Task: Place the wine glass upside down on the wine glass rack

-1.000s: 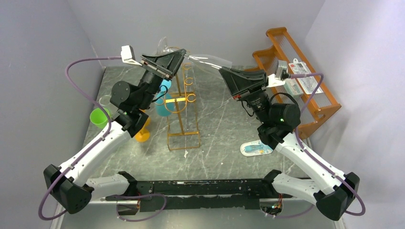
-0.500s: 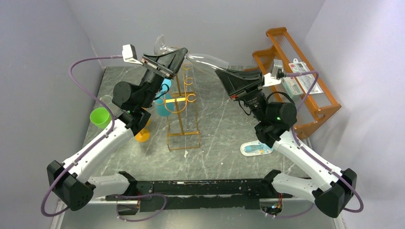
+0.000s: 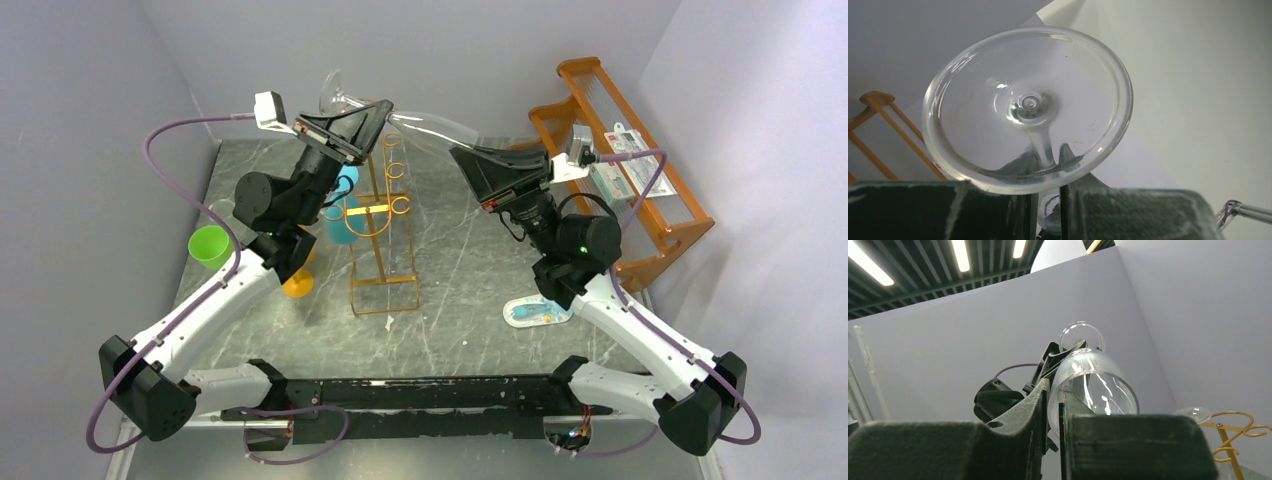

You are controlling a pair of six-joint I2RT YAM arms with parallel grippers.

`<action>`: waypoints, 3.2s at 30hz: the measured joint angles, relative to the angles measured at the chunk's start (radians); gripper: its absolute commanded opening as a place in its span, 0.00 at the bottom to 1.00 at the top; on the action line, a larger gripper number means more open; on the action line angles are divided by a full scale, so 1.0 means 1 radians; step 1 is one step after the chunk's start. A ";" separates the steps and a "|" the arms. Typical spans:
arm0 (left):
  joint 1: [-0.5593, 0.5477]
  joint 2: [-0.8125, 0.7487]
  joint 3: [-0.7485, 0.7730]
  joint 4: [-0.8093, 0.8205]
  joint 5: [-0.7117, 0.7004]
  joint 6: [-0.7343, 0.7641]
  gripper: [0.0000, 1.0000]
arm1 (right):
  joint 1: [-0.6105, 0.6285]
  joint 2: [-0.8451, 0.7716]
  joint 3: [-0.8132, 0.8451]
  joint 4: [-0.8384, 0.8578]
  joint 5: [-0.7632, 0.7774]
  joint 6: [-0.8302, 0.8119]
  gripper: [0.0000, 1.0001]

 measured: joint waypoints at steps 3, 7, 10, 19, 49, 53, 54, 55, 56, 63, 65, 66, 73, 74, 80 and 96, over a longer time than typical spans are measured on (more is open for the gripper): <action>0.013 0.002 0.011 -0.003 0.022 0.008 0.05 | 0.001 -0.002 0.000 0.000 0.001 -0.001 0.40; 0.084 0.035 0.075 0.002 0.122 -0.006 0.05 | 0.002 -0.013 -0.004 -0.004 0.020 -0.005 0.56; 0.169 0.079 0.121 0.024 0.189 -0.035 0.05 | 0.003 -0.032 -0.005 -0.013 0.041 -0.011 0.63; 0.369 0.159 0.163 0.016 0.354 -0.076 0.05 | 0.003 -0.054 -0.007 -0.071 0.103 -0.024 0.68; 1.051 -0.013 0.237 -0.629 0.914 0.512 0.05 | 0.003 -0.130 -0.034 -0.283 0.211 -0.089 0.68; 1.021 -0.050 0.236 -0.797 0.874 0.689 0.05 | 0.003 -0.109 -0.027 -0.316 0.208 -0.095 0.68; 1.006 -0.058 0.233 -0.827 0.858 0.727 0.05 | 0.003 -0.105 -0.026 -0.323 0.207 -0.096 0.68; 0.987 -0.067 0.226 -0.851 0.844 0.761 0.05 | 0.003 -0.102 -0.026 -0.330 0.207 -0.098 0.68; 0.969 -0.074 0.219 -0.865 0.834 0.782 0.05 | 0.003 -0.102 -0.026 -0.337 0.208 -0.098 0.68; 0.809 -0.158 0.115 -0.954 0.725 0.928 0.05 | 0.003 -0.119 -0.026 -0.364 0.226 -0.106 0.68; 0.792 -0.174 0.108 -0.977 0.696 0.951 0.05 | 0.003 -0.131 -0.026 -0.370 0.232 -0.109 0.68; 0.787 -0.182 0.105 -0.987 0.677 0.962 0.05 | 0.003 -0.137 -0.026 -0.373 0.234 -0.110 0.68; 0.752 -0.254 0.061 -1.054 0.574 1.012 0.05 | 0.003 -0.163 -0.038 -0.388 0.247 -0.113 0.68; 0.743 -0.267 0.052 -1.059 0.562 1.019 0.05 | 0.003 -0.163 -0.040 -0.389 0.249 -0.114 0.68; 0.685 -0.361 -0.036 -1.063 0.550 1.051 0.05 | 0.003 -0.157 -0.042 -0.398 0.254 -0.115 0.68; 0.576 -0.470 -0.259 -1.011 0.591 1.151 0.05 | 0.003 -0.135 -0.044 -0.398 0.257 -0.117 0.68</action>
